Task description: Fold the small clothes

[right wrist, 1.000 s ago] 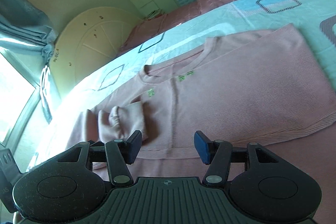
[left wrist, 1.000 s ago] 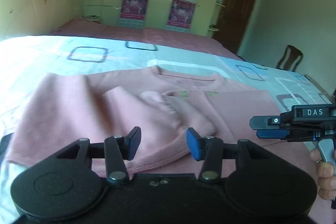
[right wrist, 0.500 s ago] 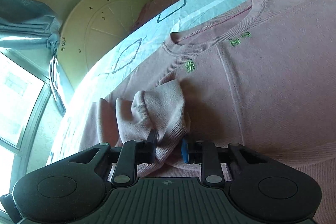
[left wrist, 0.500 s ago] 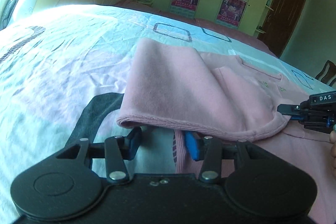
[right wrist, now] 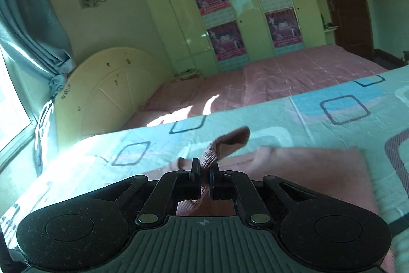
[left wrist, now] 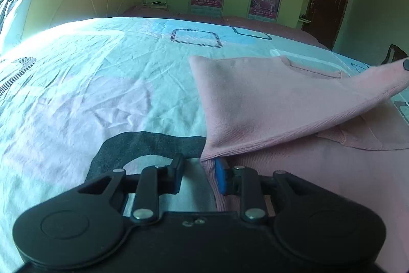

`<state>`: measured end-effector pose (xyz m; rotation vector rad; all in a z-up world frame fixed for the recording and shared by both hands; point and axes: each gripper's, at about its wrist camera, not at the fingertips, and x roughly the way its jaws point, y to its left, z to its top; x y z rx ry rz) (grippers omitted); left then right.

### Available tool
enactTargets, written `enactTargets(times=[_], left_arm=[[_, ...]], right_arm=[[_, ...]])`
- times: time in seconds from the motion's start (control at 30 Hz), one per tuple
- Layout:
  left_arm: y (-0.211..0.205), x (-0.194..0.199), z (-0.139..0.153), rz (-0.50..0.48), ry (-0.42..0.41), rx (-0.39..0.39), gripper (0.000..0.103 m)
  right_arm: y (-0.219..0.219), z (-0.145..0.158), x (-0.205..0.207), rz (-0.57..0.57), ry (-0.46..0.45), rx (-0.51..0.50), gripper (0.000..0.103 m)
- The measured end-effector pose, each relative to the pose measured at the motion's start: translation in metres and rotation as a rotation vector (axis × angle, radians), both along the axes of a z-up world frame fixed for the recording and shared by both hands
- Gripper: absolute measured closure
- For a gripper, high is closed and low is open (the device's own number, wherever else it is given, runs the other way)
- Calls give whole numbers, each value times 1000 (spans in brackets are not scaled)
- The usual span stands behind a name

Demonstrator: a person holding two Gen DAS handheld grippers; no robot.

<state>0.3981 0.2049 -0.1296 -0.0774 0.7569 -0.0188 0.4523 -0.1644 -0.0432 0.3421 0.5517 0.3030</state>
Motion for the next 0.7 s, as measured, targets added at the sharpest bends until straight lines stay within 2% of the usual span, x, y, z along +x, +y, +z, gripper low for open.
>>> enactTargets(times=[0.2,0.33,0.47,0.6,0.63,0.67,0.7], left_arm=[[-1,-1,-1,-15,6,5,79],[0,1,-2,-23,8,9,79],[-1,2,-2,-33,11,21,79],[-1,4,-3,-45,15,27,77],[0,4,-2,-47,17,25,76],[0,4,-2,-48,18,23,76],[1,5,-2,-49,17,19,75]], right_arm=[[-8,-27,-21,-14,64,-19,98],[-15,-53,-22,-38,151,-2,98],[-25,-75,-22,-48,229,48,98],[-37,-76,-25,-49,264,131,98],[-41,-73,-24,-55,269,166,93],[-45,-74,-23,-57,276,189,78],[-48,-74,-19,-59,279,199,58]])
